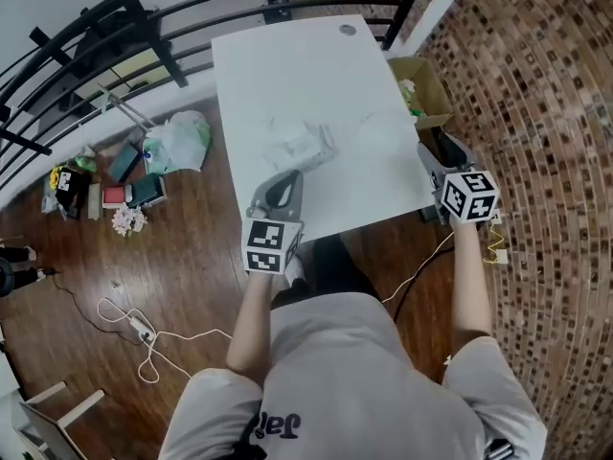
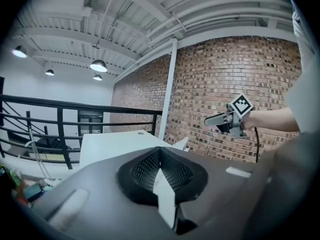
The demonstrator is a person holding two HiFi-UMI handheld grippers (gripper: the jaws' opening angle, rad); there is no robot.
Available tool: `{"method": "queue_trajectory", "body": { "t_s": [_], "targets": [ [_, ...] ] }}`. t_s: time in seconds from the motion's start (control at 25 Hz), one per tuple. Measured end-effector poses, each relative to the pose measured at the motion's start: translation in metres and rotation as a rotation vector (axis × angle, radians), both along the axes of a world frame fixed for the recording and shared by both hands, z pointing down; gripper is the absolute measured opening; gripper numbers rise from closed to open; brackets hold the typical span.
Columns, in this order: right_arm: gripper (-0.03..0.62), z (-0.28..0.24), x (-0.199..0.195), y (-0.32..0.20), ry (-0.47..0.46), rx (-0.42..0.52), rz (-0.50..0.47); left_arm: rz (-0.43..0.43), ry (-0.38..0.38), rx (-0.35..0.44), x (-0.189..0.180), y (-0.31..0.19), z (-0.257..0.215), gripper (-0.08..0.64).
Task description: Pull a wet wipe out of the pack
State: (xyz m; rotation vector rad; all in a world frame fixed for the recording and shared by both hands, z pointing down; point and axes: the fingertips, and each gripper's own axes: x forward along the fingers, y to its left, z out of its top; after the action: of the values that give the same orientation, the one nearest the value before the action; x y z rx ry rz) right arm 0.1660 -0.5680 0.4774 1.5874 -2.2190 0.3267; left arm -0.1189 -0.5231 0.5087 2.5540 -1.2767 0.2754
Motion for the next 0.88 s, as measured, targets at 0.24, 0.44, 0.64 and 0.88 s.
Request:
{"method": "queue_trajectory", "body": {
  "t_s": [0.24, 0.44, 0.64, 0.88],
  "targets": [
    [-0.008, -0.070, -0.055, 0.109, -0.173, 0.206, -0.035, -0.031, 0.027, 0.103, -0.004, 0.047, -0.051, 0.017],
    [-0.008, -0.097, -0.090, 0.154, -0.265, 0.299, -0.120, -0.088, 0.030, 0.211, 0.008, 0.092, -0.092, 0.017],
    [-0.008, -0.113, -0.103, 0.222, -0.280, 0.363, -0.245, -0.159, 0.020, 0.275, 0.041, 0.173, -0.122, 0.017],
    [-0.008, -0.099, -0.075, 0.354, -0.335, 0.317, -0.321, -0.255, 0.076, 0.300, 0.106, 0.317, -0.127, 0.017]
  ]
}}
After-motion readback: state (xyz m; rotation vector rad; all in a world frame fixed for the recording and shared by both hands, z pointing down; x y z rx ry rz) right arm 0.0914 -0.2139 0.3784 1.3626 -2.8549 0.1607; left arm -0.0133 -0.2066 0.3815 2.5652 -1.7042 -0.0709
